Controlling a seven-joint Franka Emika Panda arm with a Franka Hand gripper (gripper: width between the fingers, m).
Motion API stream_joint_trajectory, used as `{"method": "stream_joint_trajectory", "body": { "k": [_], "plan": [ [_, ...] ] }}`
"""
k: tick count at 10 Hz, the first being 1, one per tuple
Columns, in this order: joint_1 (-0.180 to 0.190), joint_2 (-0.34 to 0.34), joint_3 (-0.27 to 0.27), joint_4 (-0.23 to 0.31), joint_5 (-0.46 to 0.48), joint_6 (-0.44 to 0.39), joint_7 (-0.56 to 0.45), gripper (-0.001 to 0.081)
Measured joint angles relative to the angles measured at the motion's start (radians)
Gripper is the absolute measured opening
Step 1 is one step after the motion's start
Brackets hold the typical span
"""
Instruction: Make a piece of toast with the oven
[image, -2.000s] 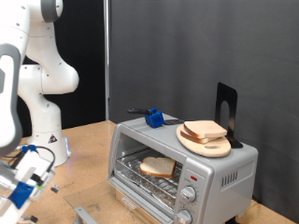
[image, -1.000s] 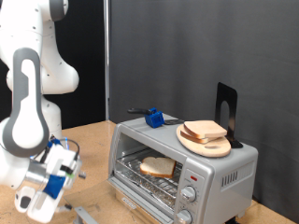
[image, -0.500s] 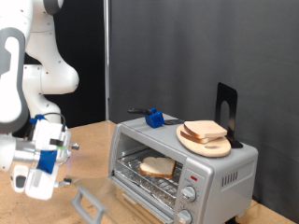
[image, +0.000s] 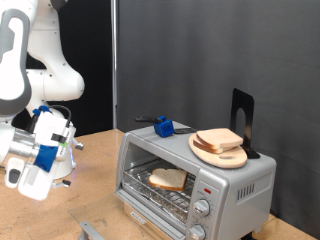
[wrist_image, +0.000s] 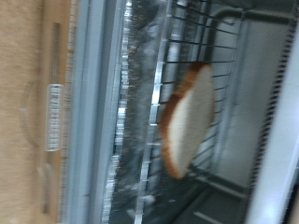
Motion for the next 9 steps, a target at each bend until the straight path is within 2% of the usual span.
{"method": "stream_joint_trajectory", "body": {
  "k": [2,3,5,7,9],
  "plan": [
    [-0.001,0.001,-0.005,-0.021,-0.021,0.132,0.023,0.0806],
    [-0.001,0.016,-0.01,-0.032,-0.018,0.223,0.003,0.0806],
    [-0.001,0.08,-0.011,-0.033,0.021,0.362,-0.057,0.0806],
    [-0.001,0.162,-0.008,-0.011,0.061,0.413,-0.106,0.0806],
    [0.0,0.253,0.005,0.023,0.092,0.417,-0.161,0.0806]
  ]
}}
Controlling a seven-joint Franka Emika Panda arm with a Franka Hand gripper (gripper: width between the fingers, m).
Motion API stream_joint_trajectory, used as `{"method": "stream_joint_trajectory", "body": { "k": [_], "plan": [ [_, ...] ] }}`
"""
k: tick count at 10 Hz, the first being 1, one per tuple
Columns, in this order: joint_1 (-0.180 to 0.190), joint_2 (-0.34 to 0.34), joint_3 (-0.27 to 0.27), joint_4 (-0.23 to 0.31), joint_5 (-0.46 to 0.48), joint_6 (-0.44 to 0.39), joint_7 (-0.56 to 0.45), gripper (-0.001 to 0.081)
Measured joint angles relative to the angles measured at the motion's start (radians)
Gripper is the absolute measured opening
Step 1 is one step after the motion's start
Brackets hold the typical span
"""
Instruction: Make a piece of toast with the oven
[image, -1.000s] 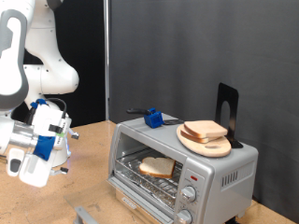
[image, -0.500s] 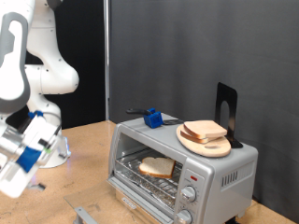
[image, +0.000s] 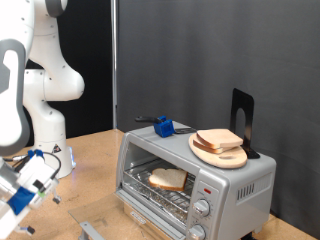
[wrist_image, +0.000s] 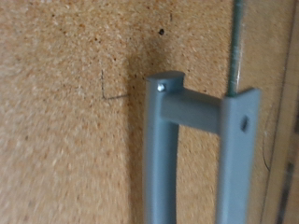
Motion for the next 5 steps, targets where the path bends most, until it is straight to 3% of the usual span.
{"method": "stream_joint_trajectory", "body": {
  "k": [2,5],
  "plan": [
    [0.001,0.061,0.029,0.021,0.004,-0.034,-0.032,0.0806],
    [0.002,0.071,0.065,0.011,0.0,-0.109,-0.051,0.0806]
  ]
}}
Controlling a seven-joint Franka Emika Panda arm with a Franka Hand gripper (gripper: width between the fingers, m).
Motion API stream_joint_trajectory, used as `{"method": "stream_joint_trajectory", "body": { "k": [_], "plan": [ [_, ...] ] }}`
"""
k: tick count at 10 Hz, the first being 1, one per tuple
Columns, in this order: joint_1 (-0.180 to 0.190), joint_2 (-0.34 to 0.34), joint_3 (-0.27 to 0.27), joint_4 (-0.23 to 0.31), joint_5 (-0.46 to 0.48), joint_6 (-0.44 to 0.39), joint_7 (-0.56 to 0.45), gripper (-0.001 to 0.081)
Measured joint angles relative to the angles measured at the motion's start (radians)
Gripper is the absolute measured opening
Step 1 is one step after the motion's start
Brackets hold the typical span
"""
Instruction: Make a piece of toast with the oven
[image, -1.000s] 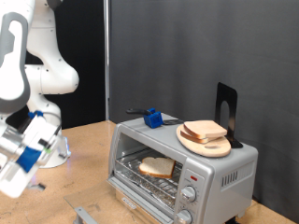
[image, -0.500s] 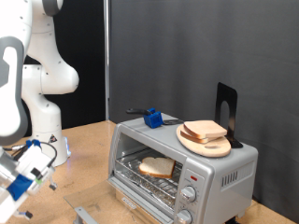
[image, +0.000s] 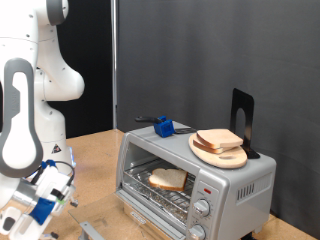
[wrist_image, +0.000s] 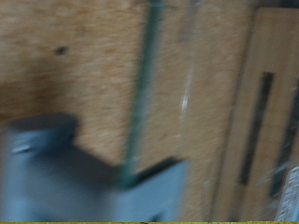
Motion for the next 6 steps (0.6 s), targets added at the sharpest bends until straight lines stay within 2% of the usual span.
{"method": "stream_joint_trajectory", "body": {
  "k": [3,6],
  "plan": [
    [0.004,-0.025,0.024,-0.021,-0.003,-0.055,0.002,0.0806],
    [0.005,-0.073,0.036,-0.025,-0.025,-0.142,0.05,0.0806]
  ]
}}
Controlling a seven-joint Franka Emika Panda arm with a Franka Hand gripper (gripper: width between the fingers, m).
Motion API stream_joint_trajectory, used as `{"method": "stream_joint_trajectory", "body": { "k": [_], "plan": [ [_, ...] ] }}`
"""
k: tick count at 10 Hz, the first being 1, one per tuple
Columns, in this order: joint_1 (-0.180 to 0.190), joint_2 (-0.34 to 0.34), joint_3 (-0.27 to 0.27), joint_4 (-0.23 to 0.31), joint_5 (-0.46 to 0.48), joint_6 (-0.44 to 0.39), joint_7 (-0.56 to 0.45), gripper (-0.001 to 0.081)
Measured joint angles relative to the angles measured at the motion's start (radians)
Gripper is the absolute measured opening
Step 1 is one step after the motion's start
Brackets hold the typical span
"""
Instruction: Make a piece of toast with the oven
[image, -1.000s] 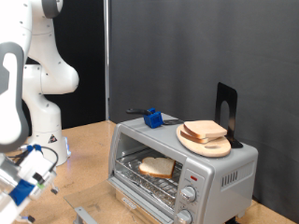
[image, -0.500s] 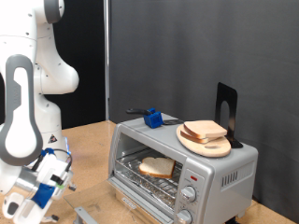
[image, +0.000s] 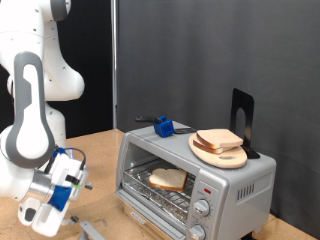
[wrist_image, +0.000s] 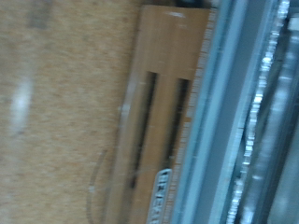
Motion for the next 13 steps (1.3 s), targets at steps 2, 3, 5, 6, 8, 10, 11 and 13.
{"method": "stream_joint_trajectory", "body": {
  "k": [2,3,5,6,8,10,11,13],
  "plan": [
    [0.0,-0.036,0.002,0.004,-0.029,-0.074,0.06,0.0806],
    [-0.001,-0.058,0.002,0.006,-0.038,-0.12,0.087,0.0806],
    [-0.003,-0.108,0.001,0.006,-0.045,-0.204,0.126,0.0806],
    [-0.003,-0.135,0.002,0.005,-0.045,-0.236,0.138,0.0806],
    [0.0,-0.19,0.007,-0.005,-0.037,-0.269,0.169,0.0806],
    [0.001,-0.248,0.016,-0.03,-0.008,-0.303,0.174,0.0806],
    [0.001,-0.276,0.016,-0.045,-0.001,-0.323,0.174,0.0806],
    [0.005,-0.327,0.03,-0.084,0.018,-0.325,0.182,0.0806]
  ]
}}
